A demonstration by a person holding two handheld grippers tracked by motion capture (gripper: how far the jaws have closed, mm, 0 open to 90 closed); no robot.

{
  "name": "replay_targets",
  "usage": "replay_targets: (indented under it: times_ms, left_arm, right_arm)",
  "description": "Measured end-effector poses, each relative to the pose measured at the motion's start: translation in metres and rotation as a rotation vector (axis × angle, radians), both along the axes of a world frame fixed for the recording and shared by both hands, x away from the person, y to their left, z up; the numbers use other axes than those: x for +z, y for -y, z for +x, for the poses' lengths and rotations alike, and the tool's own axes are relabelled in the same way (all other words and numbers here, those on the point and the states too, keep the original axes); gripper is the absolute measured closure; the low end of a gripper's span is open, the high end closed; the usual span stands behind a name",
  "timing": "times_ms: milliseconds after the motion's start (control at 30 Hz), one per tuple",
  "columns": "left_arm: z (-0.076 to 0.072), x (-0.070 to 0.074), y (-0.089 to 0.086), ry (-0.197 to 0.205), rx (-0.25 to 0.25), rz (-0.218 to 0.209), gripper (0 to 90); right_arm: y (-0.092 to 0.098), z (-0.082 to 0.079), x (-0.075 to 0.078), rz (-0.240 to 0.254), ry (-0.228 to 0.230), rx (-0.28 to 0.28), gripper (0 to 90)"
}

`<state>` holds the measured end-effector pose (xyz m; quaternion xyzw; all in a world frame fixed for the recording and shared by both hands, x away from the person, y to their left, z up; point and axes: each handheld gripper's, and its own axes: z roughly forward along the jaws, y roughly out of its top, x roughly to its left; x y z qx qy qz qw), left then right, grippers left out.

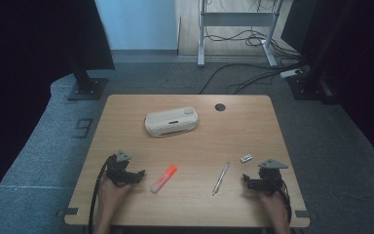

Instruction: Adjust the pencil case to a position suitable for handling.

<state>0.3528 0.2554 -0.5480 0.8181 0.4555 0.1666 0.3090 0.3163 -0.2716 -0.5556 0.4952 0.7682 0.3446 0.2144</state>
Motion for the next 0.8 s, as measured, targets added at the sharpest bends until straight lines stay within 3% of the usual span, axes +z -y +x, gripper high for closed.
replay_targets:
  times_ms: [800]
  left_arm:
    - [0.0037, 0.0014, 0.0009, -0.006, 0.000, 0.002, 0.7]
  right_arm:
    - [-0.0004, -0.0005, 0.0000, -0.001, 0.001, 0.000, 13.7]
